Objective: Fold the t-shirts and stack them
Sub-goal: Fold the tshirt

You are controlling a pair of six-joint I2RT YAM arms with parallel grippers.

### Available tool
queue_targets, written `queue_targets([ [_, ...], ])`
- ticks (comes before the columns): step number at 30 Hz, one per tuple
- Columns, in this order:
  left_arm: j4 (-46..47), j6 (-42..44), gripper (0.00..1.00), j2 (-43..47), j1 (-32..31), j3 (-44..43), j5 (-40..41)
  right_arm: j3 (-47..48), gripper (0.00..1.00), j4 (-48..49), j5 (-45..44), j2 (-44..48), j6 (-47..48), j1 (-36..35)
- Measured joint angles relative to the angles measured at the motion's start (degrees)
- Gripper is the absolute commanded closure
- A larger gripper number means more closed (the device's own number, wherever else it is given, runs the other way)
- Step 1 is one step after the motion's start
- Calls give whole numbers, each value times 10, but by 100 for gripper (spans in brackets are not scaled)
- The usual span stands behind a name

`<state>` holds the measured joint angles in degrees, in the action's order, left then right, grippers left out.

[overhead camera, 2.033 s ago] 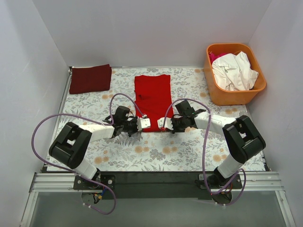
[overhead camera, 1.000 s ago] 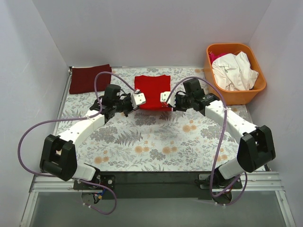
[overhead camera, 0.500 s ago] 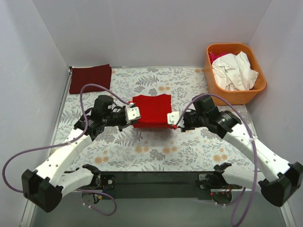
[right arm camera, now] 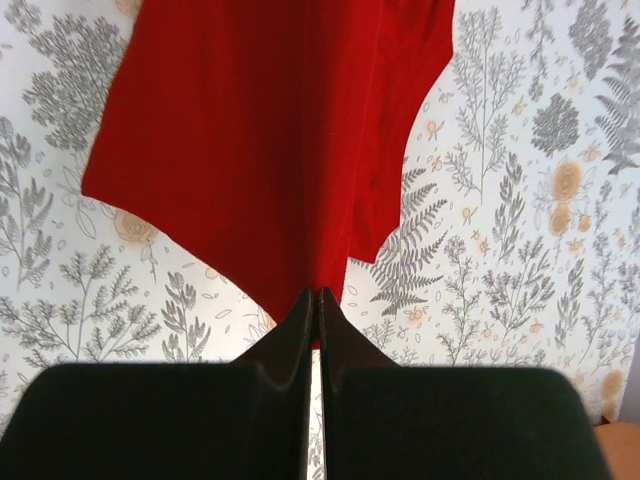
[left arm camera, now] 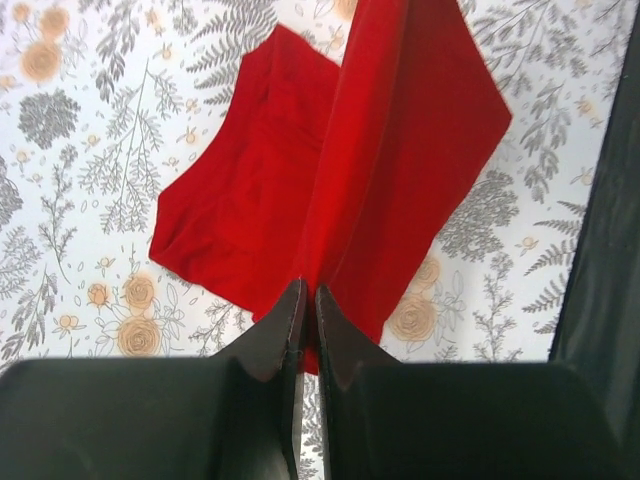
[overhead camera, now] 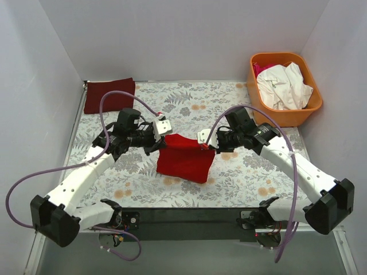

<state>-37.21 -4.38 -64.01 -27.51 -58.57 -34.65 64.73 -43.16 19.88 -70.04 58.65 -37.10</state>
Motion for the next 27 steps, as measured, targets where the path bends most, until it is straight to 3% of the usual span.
queue_targets([
  [7,36,31,100,-99,21,-28,-5,0,99,6,29,-47,48,65],
  [27,130,89,100,-310,76,-98,-35,96,99,47,58,-260,99,133],
])
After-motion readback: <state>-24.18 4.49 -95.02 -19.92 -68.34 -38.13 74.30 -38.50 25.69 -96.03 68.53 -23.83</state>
